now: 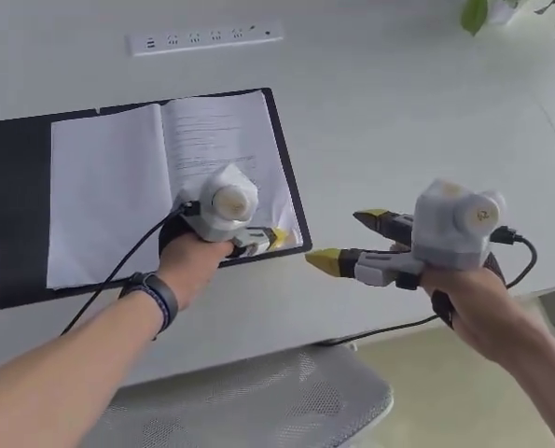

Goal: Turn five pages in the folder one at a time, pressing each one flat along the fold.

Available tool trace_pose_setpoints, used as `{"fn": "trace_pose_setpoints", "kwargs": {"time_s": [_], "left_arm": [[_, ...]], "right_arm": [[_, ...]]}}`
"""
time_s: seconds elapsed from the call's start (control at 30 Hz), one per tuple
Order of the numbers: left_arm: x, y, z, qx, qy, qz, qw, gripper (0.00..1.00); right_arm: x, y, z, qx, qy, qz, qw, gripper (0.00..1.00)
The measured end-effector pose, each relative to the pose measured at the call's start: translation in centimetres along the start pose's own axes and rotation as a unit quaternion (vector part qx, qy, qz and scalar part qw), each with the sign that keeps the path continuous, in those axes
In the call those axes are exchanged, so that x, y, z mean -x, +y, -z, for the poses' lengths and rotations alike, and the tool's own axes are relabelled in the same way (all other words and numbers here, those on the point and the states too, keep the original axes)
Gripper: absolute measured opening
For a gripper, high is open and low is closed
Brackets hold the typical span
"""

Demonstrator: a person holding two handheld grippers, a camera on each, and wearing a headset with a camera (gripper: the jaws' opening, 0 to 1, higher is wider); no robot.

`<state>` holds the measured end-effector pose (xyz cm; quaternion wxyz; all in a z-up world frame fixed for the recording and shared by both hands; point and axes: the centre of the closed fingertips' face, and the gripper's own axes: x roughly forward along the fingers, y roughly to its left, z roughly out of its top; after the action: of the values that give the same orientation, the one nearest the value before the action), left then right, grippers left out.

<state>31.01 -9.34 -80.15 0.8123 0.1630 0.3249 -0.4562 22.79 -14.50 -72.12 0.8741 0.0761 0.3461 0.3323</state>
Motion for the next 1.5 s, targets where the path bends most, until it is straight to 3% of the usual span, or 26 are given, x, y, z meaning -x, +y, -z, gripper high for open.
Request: {"fn": "trace_pose_setpoints", "kwargs": {"time_s": [0.63,0.73,0.93,1.2,1.5], "left_arm": [[-0.2,0.9,0.0,0.002,-0.011,-0.009,0.9999,0.54],[0.1,0.4,-0.1,0.014,-0.009,-0.008,0.9998,0.51],[0.0,-2.0,-0.3,0.004,-0.013,0.018,0.9997,0.57],[-0.8,-1.6,0.0,-0.037,-0.011,0.021,0.999,0.55],[-0.9,-1.2,0.1,-0.036,-0.015,0.025,0.9989,0.52]], "right_arm": [[-1.5,-0.7,-0.5,-0.012,-0.007,-0.014,0.9998,0.67],[-1.7,-0.7,-0.5,-0.01,-0.006,-0.016,0.9998,0.67],[-1.6,-0.7,-0.7,-0.013,-0.01,-0.016,0.9997,0.67],[-1.1,-1.0,-0.4,-0.015,-0.01,-0.011,0.9998,0.66],[-1.7,-0.9,-0.8,-0.024,-0.016,-0.014,0.9995,0.65]]}}
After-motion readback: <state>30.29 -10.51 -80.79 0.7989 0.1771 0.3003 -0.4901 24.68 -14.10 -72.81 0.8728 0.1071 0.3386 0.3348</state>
